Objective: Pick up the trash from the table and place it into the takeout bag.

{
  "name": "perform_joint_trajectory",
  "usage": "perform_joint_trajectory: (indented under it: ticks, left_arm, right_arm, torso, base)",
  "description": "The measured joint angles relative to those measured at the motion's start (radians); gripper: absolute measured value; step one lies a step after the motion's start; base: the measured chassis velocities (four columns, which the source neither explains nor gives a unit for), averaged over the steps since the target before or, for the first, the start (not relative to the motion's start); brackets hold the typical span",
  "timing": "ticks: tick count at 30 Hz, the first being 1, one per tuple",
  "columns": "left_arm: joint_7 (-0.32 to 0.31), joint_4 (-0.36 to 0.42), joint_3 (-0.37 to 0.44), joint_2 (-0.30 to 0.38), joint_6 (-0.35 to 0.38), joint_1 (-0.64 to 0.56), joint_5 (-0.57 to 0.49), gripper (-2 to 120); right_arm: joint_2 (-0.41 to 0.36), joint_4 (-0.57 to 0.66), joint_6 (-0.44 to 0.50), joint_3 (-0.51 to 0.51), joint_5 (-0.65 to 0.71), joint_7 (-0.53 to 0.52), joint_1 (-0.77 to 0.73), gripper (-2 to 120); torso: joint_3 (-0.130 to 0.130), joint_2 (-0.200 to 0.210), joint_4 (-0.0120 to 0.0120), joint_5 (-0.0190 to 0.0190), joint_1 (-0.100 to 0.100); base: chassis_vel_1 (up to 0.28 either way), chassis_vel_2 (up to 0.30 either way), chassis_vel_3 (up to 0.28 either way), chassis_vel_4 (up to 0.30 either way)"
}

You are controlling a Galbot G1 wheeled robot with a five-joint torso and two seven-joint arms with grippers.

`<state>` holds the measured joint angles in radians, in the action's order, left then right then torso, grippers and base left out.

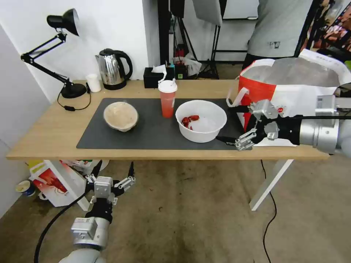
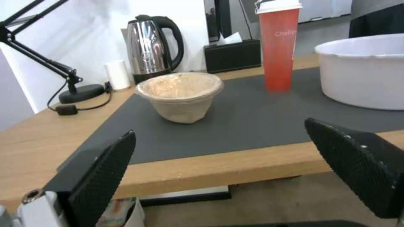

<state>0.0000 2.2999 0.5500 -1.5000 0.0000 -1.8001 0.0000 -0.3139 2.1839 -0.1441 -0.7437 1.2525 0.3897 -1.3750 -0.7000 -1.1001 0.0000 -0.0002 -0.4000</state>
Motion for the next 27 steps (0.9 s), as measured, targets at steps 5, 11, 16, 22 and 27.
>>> perform_joint_trajectory:
  ticks: [5, 11, 16, 22, 27]
  left_arm:
    - [0.000, 0.000, 0.000, 0.000, 0.000, 0.000, 0.000, 100]
    - [0.000, 0.000, 0.000, 0.000, 0.000, 0.000, 0.000, 100]
    - [0.000, 0.000, 0.000, 0.000, 0.000, 0.000, 0.000, 100]
    - [0.000, 0.000, 0.000, 0.000, 0.000, 0.000, 0.000, 100]
    - [0.000, 0.000, 0.000, 0.000, 0.000, 0.000, 0.000, 100]
  right_arm:
    - [-0.044, -0.007, -0.003, -0.005, 0.013, 0.013, -0.005, 100]
    - [-0.082, -0.015, -0.006, -0.010, 0.027, 0.023, -0.017, 100]
    - [-0.184, -0.037, -0.012, -0.029, 0.062, 0.052, -0.053, 100]
    - [-0.375, -0.081, -0.024, -0.066, 0.131, 0.105, -0.121, 100]
    - [-0.477, -0.103, -0.030, -0.085, 0.168, 0.134, -0.157, 100]
  torso:
    - [0.000, 0.000, 0.0002, 0.0002, 0.000]
    - [0.000, 0.000, -0.0004, 0.0006, 0.000]
    - [0.000, 0.000, 0.0001, -0.0001, 0.000]
    - [0.000, 0.000, 0.0001, -0.0002, 0.000]
    - [0.000, 0.000, 0.0005, -0.0005, 0.000]
  base:
    - [0.000, 0.000, 0.000, 0.000]
    - [0.000, 0.000, 0.000, 0.000]
    - [0.000, 0.000, 0.000, 0.000]
    - [0.000, 0.000, 0.000, 0.000]
    - [0.000, 0.000, 0.000, 0.000]
